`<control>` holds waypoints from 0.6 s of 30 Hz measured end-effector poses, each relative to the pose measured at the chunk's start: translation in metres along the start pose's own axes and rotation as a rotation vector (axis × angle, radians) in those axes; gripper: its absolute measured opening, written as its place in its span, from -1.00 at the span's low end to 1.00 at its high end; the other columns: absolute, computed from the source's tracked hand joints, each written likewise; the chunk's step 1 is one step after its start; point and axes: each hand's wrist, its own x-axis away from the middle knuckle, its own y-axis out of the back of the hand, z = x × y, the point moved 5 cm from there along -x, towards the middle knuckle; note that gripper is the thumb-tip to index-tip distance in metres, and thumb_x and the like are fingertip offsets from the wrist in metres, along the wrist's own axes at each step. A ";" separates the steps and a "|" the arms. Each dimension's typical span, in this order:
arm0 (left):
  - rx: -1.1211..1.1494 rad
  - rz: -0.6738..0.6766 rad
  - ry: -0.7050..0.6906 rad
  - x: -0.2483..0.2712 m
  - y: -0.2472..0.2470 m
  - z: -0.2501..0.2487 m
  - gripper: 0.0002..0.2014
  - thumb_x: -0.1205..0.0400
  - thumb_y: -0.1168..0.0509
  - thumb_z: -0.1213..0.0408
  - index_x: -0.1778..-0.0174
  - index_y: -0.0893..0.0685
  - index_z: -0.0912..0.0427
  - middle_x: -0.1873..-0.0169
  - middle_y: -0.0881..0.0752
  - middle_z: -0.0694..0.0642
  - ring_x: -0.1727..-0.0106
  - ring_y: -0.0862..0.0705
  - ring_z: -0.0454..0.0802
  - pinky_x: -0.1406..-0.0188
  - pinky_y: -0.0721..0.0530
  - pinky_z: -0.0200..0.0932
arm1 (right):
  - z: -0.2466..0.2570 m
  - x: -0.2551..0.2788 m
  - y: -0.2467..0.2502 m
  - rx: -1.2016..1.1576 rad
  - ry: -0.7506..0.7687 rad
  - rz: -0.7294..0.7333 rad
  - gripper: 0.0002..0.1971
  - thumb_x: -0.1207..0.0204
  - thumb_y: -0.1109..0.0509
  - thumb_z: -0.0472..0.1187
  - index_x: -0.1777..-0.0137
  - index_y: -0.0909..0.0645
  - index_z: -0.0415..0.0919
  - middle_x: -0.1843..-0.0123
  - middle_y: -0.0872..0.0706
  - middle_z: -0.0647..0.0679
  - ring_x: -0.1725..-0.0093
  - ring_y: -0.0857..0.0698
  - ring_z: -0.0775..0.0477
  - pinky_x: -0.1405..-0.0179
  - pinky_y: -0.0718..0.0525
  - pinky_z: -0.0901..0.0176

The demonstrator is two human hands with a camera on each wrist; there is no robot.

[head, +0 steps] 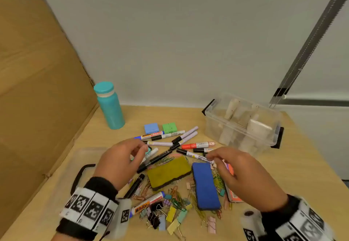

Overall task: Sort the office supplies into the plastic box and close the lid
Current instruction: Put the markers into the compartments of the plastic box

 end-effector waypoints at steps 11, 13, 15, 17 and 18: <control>-0.418 0.490 0.060 -0.068 -0.104 0.032 -0.80 -0.63 -0.17 0.11 0.21 -0.60 0.09 0.14 -0.69 0.09 0.08 -0.69 0.11 0.07 -0.70 -0.03 | -0.031 -0.123 -0.091 0.287 -0.154 0.234 -0.80 -0.62 -0.14 -0.20 0.21 -0.54 -0.09 0.20 -0.59 -0.07 0.24 -0.51 -0.08 0.38 -0.46 0.14; -0.442 0.514 0.060 -0.070 -0.108 0.033 -0.80 -0.61 -0.24 0.04 0.14 -0.63 0.09 0.10 -0.68 0.07 0.05 -0.69 0.08 0.00 -0.70 -0.01 | -0.040 -0.132 -0.107 0.359 -0.222 0.383 -0.80 -0.61 -0.16 -0.20 0.26 -0.47 -0.09 0.30 -0.50 -0.04 0.22 -0.53 -0.11 0.40 -0.43 0.17; -0.474 0.530 0.059 -0.072 -0.110 0.033 -0.76 -0.60 -0.26 0.00 0.01 -0.64 0.08 0.02 -0.68 0.06 0.00 -0.69 0.07 -0.03 -0.70 0.00 | -0.042 -0.136 -0.121 0.390 -0.247 0.510 -0.90 -0.61 -0.21 -0.18 0.07 -0.55 -0.10 0.19 -0.58 -0.03 0.09 -0.61 -0.15 0.20 -0.52 0.12; -0.521 0.559 0.049 -0.073 -0.114 0.035 -0.74 -0.61 -0.25 0.00 -0.05 -0.62 0.10 -0.03 -0.69 0.08 -0.05 -0.69 0.08 -0.03 -0.69 -0.03 | -0.045 -0.139 -0.133 0.385 -0.255 0.552 -0.76 -0.59 -0.26 -0.17 -0.22 -0.58 -0.12 -0.12 -0.66 -0.10 -0.14 -0.66 -0.18 -0.02 -0.59 0.06; -0.540 0.579 0.041 -0.073 -0.115 0.035 -0.73 -0.62 -0.24 -0.01 -0.06 -0.62 0.10 -0.03 -0.70 0.08 -0.06 -0.69 0.08 -0.03 -0.68 -0.04 | -0.047 -0.140 -0.137 0.381 -0.269 0.546 -0.71 -0.58 -0.27 -0.17 -0.29 -0.56 -0.10 -0.20 -0.65 -0.12 -0.20 -0.65 -0.18 -0.09 -0.61 0.03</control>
